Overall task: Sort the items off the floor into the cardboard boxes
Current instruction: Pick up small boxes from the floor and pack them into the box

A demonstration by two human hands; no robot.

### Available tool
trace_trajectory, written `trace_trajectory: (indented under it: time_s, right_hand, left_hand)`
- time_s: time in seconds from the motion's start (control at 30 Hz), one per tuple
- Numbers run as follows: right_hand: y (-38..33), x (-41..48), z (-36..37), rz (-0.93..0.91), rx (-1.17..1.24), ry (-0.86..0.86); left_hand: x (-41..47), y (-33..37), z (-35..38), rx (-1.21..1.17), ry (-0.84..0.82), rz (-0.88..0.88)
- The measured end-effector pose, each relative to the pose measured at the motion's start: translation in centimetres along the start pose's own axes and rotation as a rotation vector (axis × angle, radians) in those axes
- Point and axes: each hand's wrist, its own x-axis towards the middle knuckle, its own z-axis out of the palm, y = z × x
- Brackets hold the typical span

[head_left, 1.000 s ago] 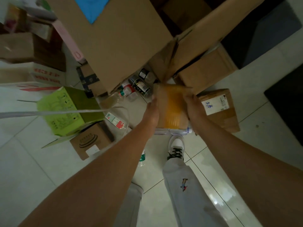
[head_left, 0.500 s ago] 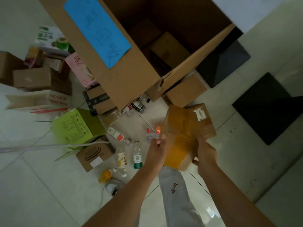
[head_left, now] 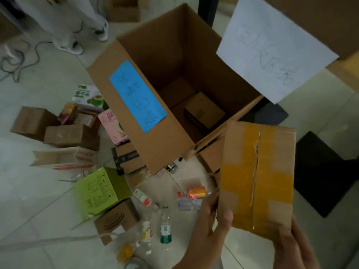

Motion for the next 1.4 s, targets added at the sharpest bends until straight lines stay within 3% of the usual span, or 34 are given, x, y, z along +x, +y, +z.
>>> trace_trajectory:
  time_s: [0.17,0.33,0.57,0.8,0.93,1.0,1.1,1.23,1.4]
  right_hand:
    - [-7.0,4.4,4.8,-0.131,0.1,-0.161]
    - [-13.8,10.8,13.6,-0.235,-0.096,-0.386]
    - [-14.2,23.2,24.5,-0.211,-0.343,-0.568]
    - [-8.4,26.3,27.5,-0.203,-0.577,-0.653]
    - [-6.1,26.4,27.6,-0.199,-0.859,-0.667]
    - [-5.4,26.6,27.6,-0.186,-0.994,-0.692]
    - [-4.7,26.3,27.4,-0.154,-1.097,-0.749]
    - [-4.7,26.4,27.2,-0.152,-1.259,-0.786]
    - [-5.1,27.1,26.2,-0.154,-1.119,-0.783]
  left_hand:
    - [2.9,7.3,-1.4,-0.05,0.15,0.192]
    - [9.6,13.1,-4.9,0.033,0.357,0.311]
    - [21.2,14.9,-9.4,0.346,0.56,0.147]
    - [24.6,11.2,-10.1,0.482,0.598,-0.104]
    - [23.2,8.6,-10.9,1.0,0.57,-0.134]
    - [23.5,7.5,-10.3,0.922,0.539,-0.181]
    - [24.7,6.3,-9.4,0.572,0.463,-0.271]
    - [25.2,5.3,-9.4,0.419,0.464,-0.31]
    - [25.2,3.8,-10.0,0.331,0.48,-0.298]
